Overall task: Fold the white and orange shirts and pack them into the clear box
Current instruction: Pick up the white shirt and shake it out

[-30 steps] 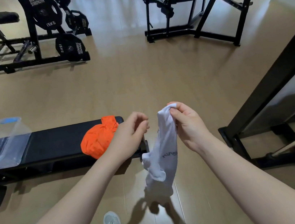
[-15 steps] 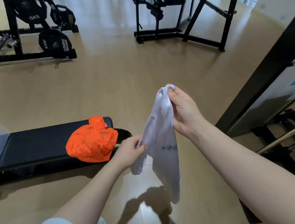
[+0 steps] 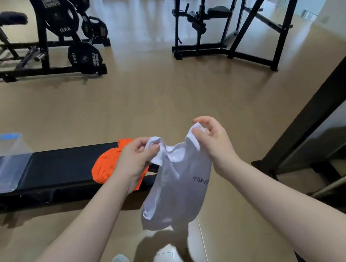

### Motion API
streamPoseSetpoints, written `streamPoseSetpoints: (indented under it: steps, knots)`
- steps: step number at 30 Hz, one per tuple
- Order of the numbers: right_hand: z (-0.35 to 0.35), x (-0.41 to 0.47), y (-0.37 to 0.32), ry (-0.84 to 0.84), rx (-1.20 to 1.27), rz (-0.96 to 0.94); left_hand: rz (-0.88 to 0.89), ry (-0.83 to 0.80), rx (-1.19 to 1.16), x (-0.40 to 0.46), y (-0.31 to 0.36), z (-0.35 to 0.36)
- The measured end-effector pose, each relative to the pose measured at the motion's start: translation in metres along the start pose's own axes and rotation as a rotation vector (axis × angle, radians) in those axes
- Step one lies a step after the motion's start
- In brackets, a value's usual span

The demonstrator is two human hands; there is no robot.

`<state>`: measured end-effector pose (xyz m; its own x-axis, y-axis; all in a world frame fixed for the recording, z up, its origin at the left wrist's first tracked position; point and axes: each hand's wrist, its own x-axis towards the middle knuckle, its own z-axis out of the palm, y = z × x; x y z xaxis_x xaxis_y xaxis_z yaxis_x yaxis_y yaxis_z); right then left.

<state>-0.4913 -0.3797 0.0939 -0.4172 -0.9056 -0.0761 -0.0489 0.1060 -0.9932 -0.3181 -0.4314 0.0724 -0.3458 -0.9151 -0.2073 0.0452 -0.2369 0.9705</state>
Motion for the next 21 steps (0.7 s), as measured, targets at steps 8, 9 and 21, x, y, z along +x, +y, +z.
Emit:
streamPoseSetpoints:
  steps: [8, 9, 21]
  knots:
    - [0.023, -0.020, -0.011, -0.271, -0.059, -0.176, 0.166, -0.074, -0.128, -0.023, 0.040, 0.020]
    - [0.022, -0.021, -0.013, -0.244, -0.038, -0.183, 0.199, -0.078, -0.120, -0.027, 0.043, 0.022]
    - [0.006, -0.025, -0.013, -0.262, -0.002, -0.200, 0.467, 0.092, 0.379, -0.042, 0.055, 0.022]
